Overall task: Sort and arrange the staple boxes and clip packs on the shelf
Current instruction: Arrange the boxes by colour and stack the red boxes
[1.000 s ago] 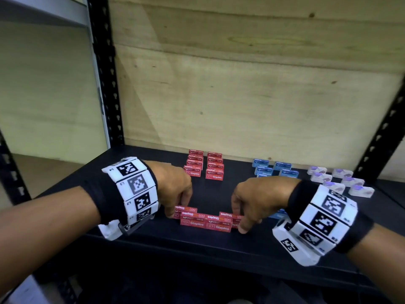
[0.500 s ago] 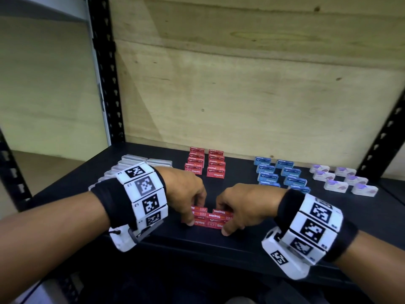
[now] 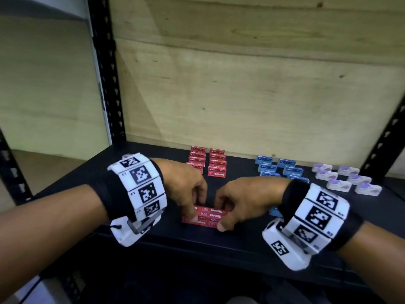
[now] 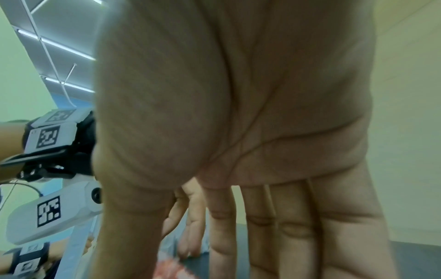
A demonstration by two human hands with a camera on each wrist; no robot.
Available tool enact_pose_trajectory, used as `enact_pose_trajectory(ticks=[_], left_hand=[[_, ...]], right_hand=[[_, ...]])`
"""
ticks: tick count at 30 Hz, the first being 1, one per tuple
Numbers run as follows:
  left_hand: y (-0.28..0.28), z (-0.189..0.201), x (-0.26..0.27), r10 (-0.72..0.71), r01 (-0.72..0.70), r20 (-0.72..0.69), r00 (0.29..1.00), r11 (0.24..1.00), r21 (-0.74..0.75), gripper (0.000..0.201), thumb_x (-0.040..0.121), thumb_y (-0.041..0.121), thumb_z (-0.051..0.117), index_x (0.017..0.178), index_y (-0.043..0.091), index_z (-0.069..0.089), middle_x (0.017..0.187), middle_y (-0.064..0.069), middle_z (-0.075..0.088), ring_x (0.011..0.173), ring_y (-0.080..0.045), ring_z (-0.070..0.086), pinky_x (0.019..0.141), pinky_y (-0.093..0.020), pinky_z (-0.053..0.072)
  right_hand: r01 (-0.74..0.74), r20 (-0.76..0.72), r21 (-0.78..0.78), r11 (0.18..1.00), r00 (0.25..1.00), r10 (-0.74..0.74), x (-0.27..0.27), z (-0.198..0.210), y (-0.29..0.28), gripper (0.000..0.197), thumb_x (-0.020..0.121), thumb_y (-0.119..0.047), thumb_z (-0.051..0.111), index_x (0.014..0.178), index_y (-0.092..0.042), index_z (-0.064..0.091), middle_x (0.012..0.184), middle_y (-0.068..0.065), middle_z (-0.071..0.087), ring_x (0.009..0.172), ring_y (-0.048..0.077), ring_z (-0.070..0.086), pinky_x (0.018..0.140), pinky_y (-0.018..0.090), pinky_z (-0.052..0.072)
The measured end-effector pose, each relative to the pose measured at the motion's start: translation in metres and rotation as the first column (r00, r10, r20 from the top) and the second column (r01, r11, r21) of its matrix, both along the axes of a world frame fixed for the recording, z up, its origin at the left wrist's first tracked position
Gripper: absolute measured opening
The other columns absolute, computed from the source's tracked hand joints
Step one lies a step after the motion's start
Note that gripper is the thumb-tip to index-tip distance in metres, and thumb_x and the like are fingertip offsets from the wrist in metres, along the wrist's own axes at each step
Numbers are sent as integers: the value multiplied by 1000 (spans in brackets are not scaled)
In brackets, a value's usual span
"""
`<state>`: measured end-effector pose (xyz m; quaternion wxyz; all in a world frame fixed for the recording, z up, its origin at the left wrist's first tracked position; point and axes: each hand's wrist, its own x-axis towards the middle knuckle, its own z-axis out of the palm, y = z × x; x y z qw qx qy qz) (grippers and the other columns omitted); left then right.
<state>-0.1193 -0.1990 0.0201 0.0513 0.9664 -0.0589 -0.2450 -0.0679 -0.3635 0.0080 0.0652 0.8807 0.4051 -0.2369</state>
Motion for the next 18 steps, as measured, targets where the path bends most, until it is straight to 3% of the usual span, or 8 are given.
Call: enact_pose_trajectory(ticks=[4, 8, 13, 18], left_hand=[[9, 20, 10, 40, -39, 49, 998, 999, -17, 49, 74, 45, 81, 118, 30, 63, 100, 14, 67, 93, -8, 66, 91, -32, 53], [19, 33, 30, 83, -92, 167, 982, 995, 47, 42, 77, 46, 78, 113, 29, 65, 99, 9, 70, 93, -10, 66, 92, -31, 51], [34, 36, 64, 118, -150, 275, 954, 984, 98, 26, 81, 36, 77, 104, 26, 68, 96, 9, 68, 84, -8, 60, 75, -25, 46], [47, 24, 100, 124, -177, 276, 953, 969, 173, 25, 79, 33, 79, 101, 25, 71, 99, 7, 70, 81, -7, 58, 69, -23, 43]], right_hand=[[44, -36, 0, 999, 998, -44, 22, 20, -4, 57, 73, -66, 72, 119, -36, 59, 103, -6, 73, 90, 13, 71, 90, 36, 56], [78, 31, 58, 995, 996, -80, 50, 37, -2, 45, 78, -58, 73, 112, -31, 63, 98, 0, 74, 89, 18, 72, 90, 37, 55], [112, 123, 125, 986, 984, -128, 86, 42, 12, 34, 82, -47, 75, 108, -26, 65, 80, 0, 71, 76, 18, 66, 77, 30, 51], [109, 166, 97, 989, 978, -124, 117, 29, 33, 27, 83, -38, 75, 102, -20, 69, 81, 1, 72, 73, 14, 63, 73, 28, 48]])
